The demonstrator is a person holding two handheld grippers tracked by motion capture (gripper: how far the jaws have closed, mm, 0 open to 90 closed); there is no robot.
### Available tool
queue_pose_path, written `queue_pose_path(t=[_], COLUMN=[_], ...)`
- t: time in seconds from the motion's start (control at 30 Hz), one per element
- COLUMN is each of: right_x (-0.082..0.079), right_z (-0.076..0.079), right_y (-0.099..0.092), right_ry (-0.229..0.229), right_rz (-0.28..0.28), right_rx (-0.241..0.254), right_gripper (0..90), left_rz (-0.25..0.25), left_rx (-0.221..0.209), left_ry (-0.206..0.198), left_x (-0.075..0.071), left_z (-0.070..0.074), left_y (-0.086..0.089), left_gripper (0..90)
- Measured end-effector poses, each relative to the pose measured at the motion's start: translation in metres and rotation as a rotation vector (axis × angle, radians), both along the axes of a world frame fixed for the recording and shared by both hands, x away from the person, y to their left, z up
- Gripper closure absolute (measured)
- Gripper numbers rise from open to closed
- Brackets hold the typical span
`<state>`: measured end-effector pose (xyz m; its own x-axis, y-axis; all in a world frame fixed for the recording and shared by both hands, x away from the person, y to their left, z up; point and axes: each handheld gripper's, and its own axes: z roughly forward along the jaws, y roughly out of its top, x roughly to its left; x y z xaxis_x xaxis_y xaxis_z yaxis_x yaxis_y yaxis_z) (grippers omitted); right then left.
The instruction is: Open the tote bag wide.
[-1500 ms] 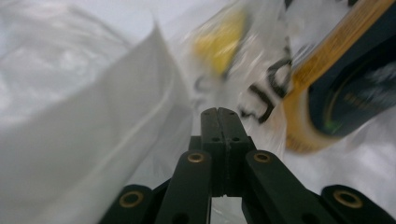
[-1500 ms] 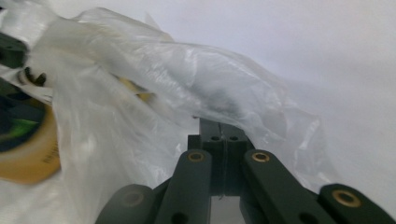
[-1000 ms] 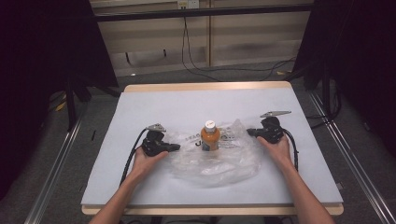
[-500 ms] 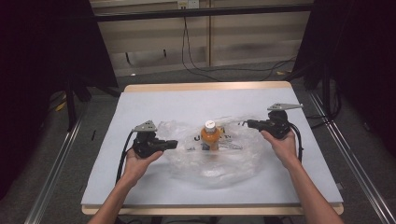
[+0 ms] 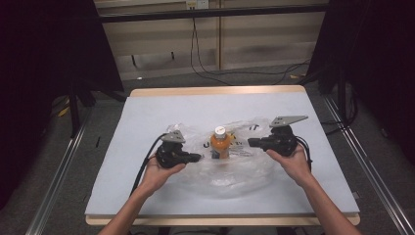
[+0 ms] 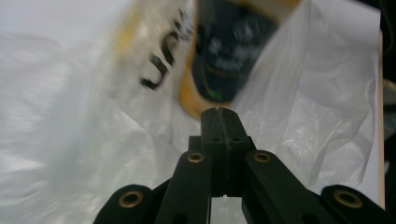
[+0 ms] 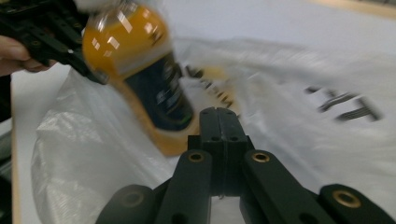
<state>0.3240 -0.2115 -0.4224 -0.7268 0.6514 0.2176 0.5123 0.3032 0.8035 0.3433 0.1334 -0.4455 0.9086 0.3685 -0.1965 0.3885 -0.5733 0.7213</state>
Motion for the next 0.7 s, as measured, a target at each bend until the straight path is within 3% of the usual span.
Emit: queue_pose_path(t=[0.07, 0.13, 0.2, 0.23, 0.27, 0.3, 0.37, 0.43, 0.47, 0.5, 0.53, 0.57, 0.63, 0.67, 0.7], right_x=[0.000, 0.000, 0.003, 0.006, 0.006, 0.006, 0.008, 0.006, 0.004, 0.004, 0.001, -0.001, -0.003, -0.005, -0.006], right_z=[-0.008, -0.016, -0.025, -0.030, -0.030, -0.032, -0.038, -0.042, -0.044, -0.044, -0.046, -0.047, -0.045, -0.045, -0.045], right_y=[0.009, 0.015, 0.019, 0.020, 0.020, 0.020, 0.020, 0.016, 0.015, 0.015, 0.013, 0.008, 0.004, 0.002, 0.001], right_ry=[0.037, 0.062, 0.108, 0.127, 0.127, 0.139, 0.158, 0.185, 0.204, 0.204, 0.222, 0.223, 0.230, 0.234, 0.237], right_rz=[0.048, 0.079, 0.094, 0.098, 0.098, 0.103, 0.117, 0.134, 0.141, 0.141, 0.155, 0.172, 0.176, 0.190, 0.200], right_rx=[-0.048, -0.100, -0.141, -0.165, -0.165, -0.186, -0.239, -0.263, -0.286, -0.286, -0.299, -0.284, -0.300, -0.303, -0.306], right_gripper=[90.0, 90.0, 90.0, 90.0, 90.0, 90.0, 90.0, 90.0, 90.0, 90.0, 90.0, 90.0, 90.0, 90.0, 90.0], left_rz=[-0.030, -0.049, -0.040, -0.060, -0.080, -0.050, -0.087, -0.104, -0.111, -0.111, -0.125, -0.132, -0.126, -0.115, -0.120], left_rx=[0.042, 0.055, 0.119, 0.092, 0.110, 0.127, 0.109, 0.132, 0.108, 0.108, 0.136, 0.126, 0.125, 0.093, 0.103], left_ry=[0.021, 0.034, 0.009, 0.042, 0.046, 0.034, 0.056, 0.059, 0.061, 0.061, 0.063, 0.071, 0.075, 0.087, 0.089], left_x=[-0.003, -0.004, -0.005, -0.004, -0.003, -0.006, -0.008, -0.009, -0.012, -0.012, -0.013, -0.014, -0.017, -0.019, -0.020], left_z=[-0.010, -0.016, -0.018, -0.022, -0.022, -0.024, -0.028, -0.027, -0.028, -0.028, -0.027, -0.027, -0.027, -0.029, -0.029], left_y=[-0.007, -0.009, -0.011, -0.011, -0.010, -0.012, -0.011, -0.009, -0.007, -0.007, -0.004, -0.002, 0.002, 0.004, 0.006], left_gripper=[90.0, 90.0, 90.0, 90.0, 90.0, 90.0, 90.0, 90.0, 90.0, 90.0, 90.0, 90.0, 90.0, 90.0, 90.0])
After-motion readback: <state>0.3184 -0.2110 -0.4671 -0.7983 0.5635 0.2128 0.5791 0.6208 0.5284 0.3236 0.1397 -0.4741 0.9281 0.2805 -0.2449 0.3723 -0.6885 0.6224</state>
